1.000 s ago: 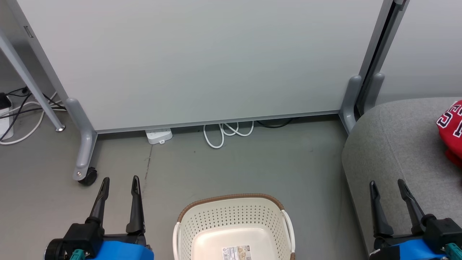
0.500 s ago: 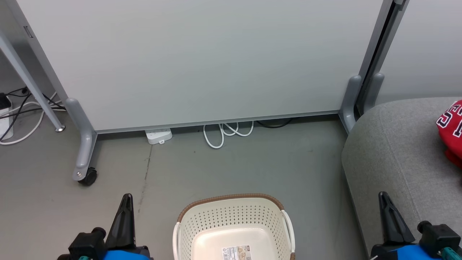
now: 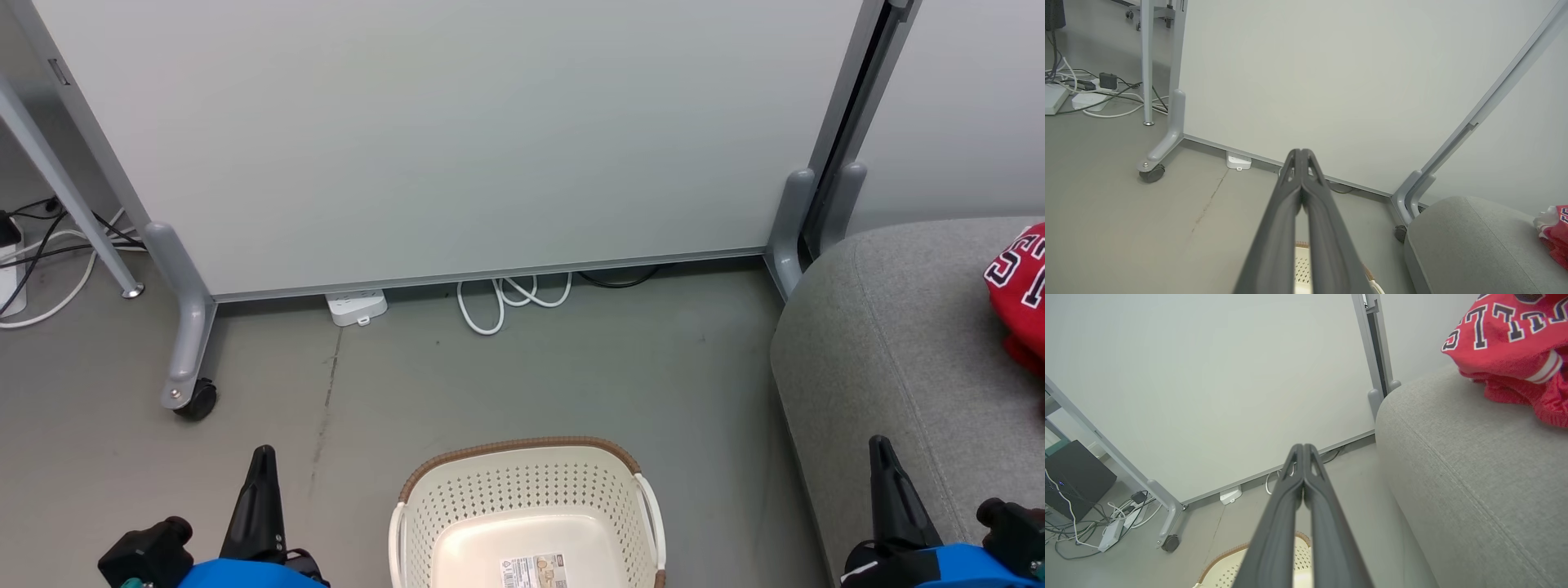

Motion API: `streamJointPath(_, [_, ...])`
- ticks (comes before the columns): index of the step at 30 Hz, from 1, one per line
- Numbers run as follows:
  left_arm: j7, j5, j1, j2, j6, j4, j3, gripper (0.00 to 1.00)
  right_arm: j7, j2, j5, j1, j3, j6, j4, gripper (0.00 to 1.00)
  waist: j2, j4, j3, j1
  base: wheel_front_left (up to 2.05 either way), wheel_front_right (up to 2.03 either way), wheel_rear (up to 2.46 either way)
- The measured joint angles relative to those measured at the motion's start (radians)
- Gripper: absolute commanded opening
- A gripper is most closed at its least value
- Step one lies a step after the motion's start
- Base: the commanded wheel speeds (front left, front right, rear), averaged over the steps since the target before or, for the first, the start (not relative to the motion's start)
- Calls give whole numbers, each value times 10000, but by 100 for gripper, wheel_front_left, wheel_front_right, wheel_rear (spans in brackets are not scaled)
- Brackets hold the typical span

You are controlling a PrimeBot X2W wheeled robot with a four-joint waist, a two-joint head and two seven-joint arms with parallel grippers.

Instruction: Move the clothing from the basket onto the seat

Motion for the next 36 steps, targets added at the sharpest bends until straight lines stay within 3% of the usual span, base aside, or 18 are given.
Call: streamJointPath(36, [1294, -5028, -299, 2, -539, 92, 788, 0, 1310, 247, 5296, -592, -228, 0, 13, 0, 0, -146, 57, 0, 0, 0, 0])
